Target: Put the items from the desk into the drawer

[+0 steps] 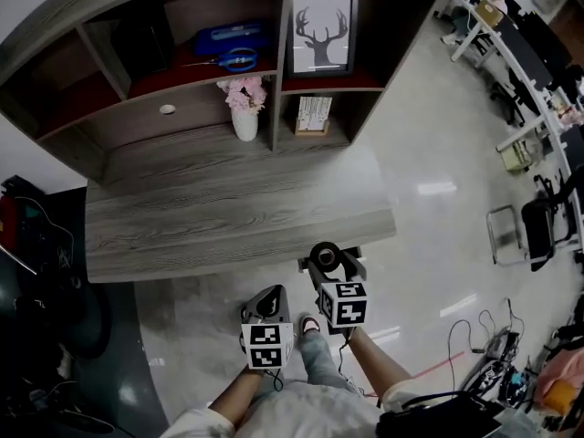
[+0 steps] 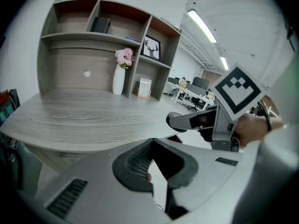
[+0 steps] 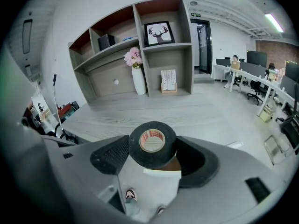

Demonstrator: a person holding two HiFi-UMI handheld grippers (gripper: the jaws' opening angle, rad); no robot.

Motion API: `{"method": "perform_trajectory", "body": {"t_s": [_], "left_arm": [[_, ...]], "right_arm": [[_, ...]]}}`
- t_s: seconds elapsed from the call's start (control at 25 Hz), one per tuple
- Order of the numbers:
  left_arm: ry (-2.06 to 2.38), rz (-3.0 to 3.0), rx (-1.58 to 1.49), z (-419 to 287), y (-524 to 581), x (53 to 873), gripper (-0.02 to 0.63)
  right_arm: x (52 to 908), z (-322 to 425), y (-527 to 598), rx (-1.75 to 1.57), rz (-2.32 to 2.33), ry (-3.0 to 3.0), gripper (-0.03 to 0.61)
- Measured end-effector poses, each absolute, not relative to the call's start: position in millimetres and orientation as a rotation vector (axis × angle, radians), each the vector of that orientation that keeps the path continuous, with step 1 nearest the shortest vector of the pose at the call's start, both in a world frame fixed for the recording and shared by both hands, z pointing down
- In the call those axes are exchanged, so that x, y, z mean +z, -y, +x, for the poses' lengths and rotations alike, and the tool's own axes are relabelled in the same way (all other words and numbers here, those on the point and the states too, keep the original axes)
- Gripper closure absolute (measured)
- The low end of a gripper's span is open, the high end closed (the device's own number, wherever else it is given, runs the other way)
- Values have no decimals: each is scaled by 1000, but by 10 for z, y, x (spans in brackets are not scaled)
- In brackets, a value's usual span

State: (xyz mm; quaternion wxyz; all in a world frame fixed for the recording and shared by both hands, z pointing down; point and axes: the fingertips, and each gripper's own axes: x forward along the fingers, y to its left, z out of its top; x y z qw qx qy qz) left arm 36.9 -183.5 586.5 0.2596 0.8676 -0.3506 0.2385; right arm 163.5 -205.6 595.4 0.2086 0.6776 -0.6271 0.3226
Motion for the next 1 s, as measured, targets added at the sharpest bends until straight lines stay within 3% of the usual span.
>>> {"method": "perform_trajectory", "body": {"t_s": [1.0], "left_arm": [[844,2363,754,1049,1252,6147,606]], "right_arm": [[6352,2167,1274,1014,1872,1696,273]]}}
